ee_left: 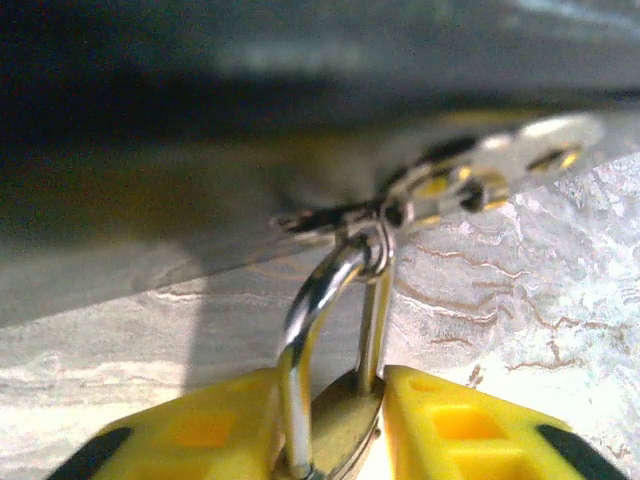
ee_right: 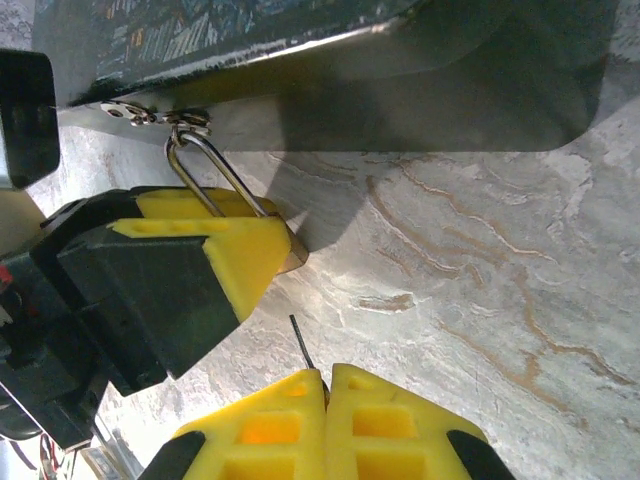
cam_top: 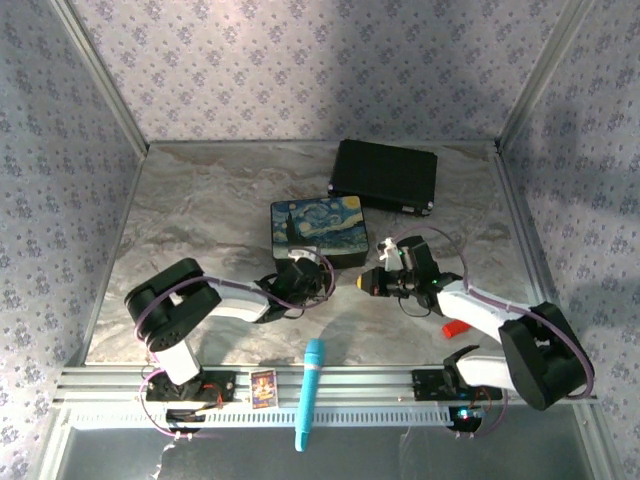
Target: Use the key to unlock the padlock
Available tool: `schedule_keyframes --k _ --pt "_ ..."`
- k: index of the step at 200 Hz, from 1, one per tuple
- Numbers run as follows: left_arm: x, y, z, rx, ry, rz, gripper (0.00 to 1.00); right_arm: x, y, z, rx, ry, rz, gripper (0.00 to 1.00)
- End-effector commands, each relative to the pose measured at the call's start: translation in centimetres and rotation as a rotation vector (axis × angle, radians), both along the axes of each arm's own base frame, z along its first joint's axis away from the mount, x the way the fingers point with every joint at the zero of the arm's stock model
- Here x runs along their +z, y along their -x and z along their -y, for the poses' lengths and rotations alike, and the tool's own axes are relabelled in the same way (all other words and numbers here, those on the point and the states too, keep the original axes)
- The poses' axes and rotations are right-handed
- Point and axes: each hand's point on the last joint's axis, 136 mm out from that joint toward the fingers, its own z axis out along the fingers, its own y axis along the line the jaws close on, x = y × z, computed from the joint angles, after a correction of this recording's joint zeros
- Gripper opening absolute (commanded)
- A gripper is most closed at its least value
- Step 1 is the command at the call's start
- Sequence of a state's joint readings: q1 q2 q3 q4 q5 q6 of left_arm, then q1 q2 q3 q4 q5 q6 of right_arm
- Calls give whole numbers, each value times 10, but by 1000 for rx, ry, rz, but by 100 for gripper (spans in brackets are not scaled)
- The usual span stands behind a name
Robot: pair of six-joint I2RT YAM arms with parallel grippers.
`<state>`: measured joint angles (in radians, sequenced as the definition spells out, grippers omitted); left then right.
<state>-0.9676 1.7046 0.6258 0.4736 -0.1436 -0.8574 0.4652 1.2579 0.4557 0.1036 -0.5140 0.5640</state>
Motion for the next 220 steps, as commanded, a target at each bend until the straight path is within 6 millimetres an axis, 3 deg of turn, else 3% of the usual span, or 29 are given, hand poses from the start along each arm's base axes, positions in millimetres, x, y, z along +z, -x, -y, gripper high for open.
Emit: schedule_keyframes --k 1,37,79,113,146,220 --pt "8 -3 6 12 23 15 24 3 2 -7 11 -41 -10 0" --pt "14 -5 4 64 66 -6 11 4 5 -14 -13 -98 -79 0" --pt "35 -9 1 161 242 -48 5 5 8 -24 -56 -233 -221 0" --pt "52 -16 3 215 382 -94 5 6 5 -32 -61 -384 -330 0" --pt "52 -18 -2 289 483 -151 2 -1 3 -31 -85 -379 -343 0" --pt "57 -15 1 374 685 -272 1 9 -9 -41 -83 -466 -386 0"
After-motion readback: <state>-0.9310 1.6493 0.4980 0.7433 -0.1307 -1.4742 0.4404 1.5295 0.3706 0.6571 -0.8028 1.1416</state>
